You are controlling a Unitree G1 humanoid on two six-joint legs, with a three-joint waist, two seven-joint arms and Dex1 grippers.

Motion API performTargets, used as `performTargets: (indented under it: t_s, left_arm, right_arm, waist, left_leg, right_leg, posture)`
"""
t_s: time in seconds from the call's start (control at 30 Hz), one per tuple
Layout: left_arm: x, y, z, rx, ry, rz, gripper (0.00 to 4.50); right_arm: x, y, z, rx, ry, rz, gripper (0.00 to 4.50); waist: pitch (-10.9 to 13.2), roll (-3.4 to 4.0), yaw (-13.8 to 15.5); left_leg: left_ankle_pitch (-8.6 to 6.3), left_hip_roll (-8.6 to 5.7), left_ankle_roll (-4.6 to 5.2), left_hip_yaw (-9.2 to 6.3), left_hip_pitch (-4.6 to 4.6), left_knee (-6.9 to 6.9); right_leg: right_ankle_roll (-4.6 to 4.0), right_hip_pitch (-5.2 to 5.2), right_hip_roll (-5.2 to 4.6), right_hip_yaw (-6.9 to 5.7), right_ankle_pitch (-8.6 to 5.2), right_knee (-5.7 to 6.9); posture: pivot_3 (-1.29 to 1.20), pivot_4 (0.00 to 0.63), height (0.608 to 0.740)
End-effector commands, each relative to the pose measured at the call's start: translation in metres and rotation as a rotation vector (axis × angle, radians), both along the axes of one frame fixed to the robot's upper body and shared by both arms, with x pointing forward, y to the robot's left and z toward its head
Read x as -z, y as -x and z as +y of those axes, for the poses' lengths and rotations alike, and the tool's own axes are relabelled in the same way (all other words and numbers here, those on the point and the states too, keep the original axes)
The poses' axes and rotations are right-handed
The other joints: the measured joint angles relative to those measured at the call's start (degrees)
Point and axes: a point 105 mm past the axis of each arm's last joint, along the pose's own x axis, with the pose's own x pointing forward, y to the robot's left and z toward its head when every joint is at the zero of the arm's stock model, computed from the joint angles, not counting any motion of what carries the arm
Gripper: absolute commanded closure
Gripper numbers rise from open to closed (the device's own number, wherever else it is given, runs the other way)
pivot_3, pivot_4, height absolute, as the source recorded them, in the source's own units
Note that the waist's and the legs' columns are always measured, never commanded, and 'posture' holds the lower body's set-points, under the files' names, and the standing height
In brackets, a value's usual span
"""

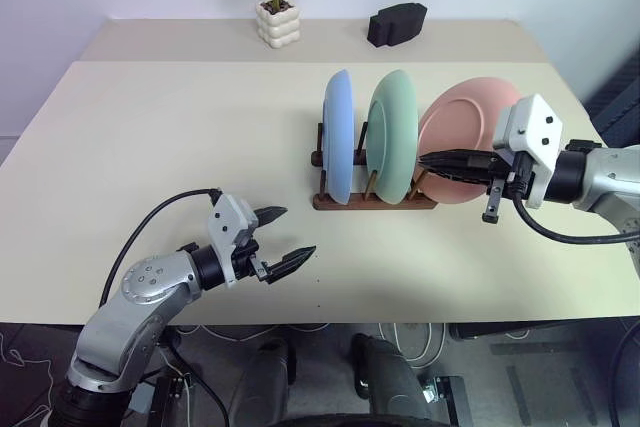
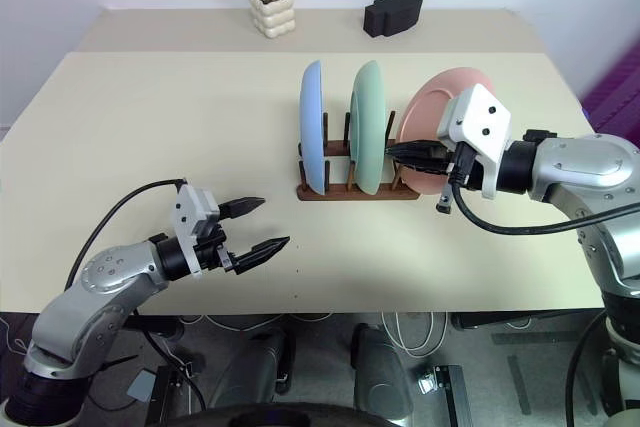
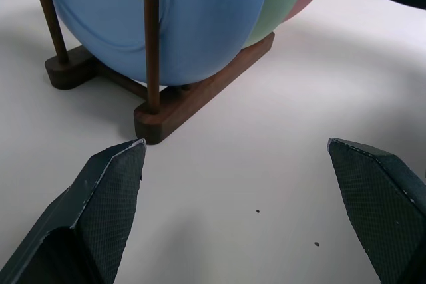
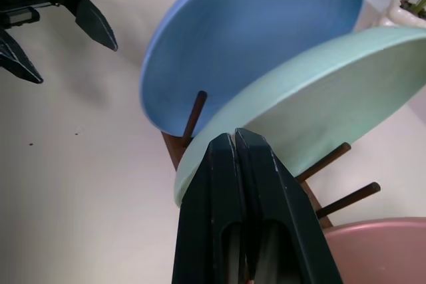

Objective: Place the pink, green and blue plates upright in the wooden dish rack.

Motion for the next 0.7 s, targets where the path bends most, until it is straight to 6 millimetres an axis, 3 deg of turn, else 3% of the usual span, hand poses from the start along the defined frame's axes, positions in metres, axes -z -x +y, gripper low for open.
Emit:
performTargets:
  t_s: [0.03, 0.17, 0.33, 0.57, 0.7]
  left_arm:
    - [-0.012, 0.004, -0.005, 0.029, 0.016, -0.053, 0.0]
    - [-0.012, 0.004, -0.006, 0.044, 0.022, -0.055, 0.0]
    - [-0.017, 0.004, -0.013, 0.102, 0.052, -0.06, 0.0]
    - [-0.018, 0.009, -0.026, 0.194, 0.066, -0.049, 0.0]
    - [-0.019, 0.011, -0.033, 0.214, 0.077, -0.046, 0.0]
  right_arm:
    - [-0.016, 0.003, -0.004, 0.016, 0.024, -0.084, 4.46]
    - [-0.033, 0.004, -0.02, 0.06, 0.029, -0.133, 4.46]
    - [-0.059, 0.006, -0.056, 0.199, 0.041, -0.198, 4.46]
    - [-0.055, 0.002, -0.104, 0.398, 0.113, -0.198, 4.46]
    - [-0.036, -0.004, -0.128, 0.488, 0.161, -0.156, 4.46]
  waist:
    - [0.0, 0.0, 0.0]
    - [0.0, 0.01, 0.12]
    - [-0.02, 0.02, 0.84]
    - [-0.06, 0.03, 1.1]
    - [-0.08, 0.05, 1.09]
  left_leg:
    - [0.0, 0.0, 0.0, 0.0, 0.0, 0.0]
    - [0.0, -0.01, 0.0, 0.01, 0.0, 0.01]
    - [0.0, -0.01, 0.0, 0.02, 0.02, 0.03]
    - [0.0, -0.02, 0.0, 0.07, 0.05, 0.06]
    - [0.0, -0.03, 0.0, 0.08, 0.08, 0.06]
  right_leg:
    - [0.0, 0.0, 0.0, 0.0, 0.0, 0.0]
    - [0.0, 0.0, 0.0, 0.0, 0.0, 0.01]
    - [0.0, 0.03, 0.0, 0.0, 0.0, 0.01]
    - [-0.01, 0.06, 0.0, 0.03, 0.01, 0.02]
    - [-0.01, 0.08, 0.0, 0.03, 0.01, 0.04]
  posture:
    - [0.0, 0.15, 0.738]
    - [0.0, 0.15, 0.738]
    - [0.0, 0.15, 0.738]
    - [0.0, 0.15, 0.738]
    - [0.0, 0.15, 0.738]
